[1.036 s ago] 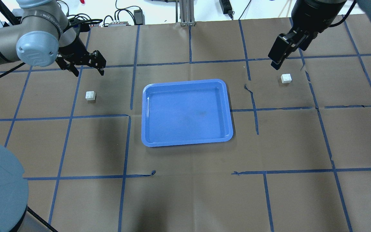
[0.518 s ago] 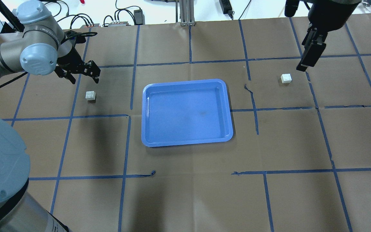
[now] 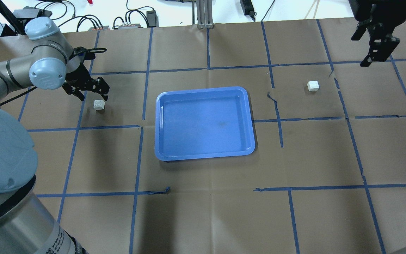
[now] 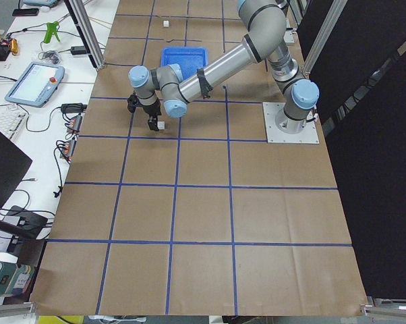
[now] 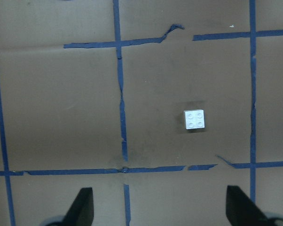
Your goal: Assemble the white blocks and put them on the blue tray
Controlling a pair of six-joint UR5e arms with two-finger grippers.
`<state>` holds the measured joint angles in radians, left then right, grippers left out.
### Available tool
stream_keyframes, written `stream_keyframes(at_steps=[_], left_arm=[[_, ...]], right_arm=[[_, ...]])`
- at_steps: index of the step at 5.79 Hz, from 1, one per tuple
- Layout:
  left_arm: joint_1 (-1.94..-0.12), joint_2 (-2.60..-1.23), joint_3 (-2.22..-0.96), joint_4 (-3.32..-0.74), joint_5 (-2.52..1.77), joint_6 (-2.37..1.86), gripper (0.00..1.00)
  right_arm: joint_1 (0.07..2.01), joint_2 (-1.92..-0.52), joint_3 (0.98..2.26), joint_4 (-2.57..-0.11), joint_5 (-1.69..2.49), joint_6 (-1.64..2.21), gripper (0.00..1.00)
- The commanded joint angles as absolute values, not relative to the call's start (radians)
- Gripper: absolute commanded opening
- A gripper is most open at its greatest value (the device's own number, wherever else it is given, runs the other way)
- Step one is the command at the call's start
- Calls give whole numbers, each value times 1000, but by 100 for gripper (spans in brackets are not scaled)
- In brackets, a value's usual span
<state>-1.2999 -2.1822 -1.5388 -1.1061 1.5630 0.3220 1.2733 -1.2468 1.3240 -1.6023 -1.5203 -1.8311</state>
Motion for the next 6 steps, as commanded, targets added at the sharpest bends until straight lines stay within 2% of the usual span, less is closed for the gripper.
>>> stream_keyframes(at_steps=[1,2,3,4,6], left_arm=[[-1299,-2195,-1539,-1117,1560,324,62],[-1299,-2194,-1539,-1118,1560,324,26],[-1299,-2186,-1539,-1126,1562,324,6],[-1319,-2166,-1542,-1137,1562,346,2],[-1469,-2070,-1555,-1179,1568,536,2]], right_arm=[[1261,-1134,1233,-1595,-1491,-1874,100],[1261,-1128,1244,-1601,-1480,-1935,100],[1250,-1108,1277,-1609,-1383,-1966,100],[1211,-1068,1316,-1658,-1294,-2014,100],[1164,-1011,1385,-1712,-1122,-2069,100]])
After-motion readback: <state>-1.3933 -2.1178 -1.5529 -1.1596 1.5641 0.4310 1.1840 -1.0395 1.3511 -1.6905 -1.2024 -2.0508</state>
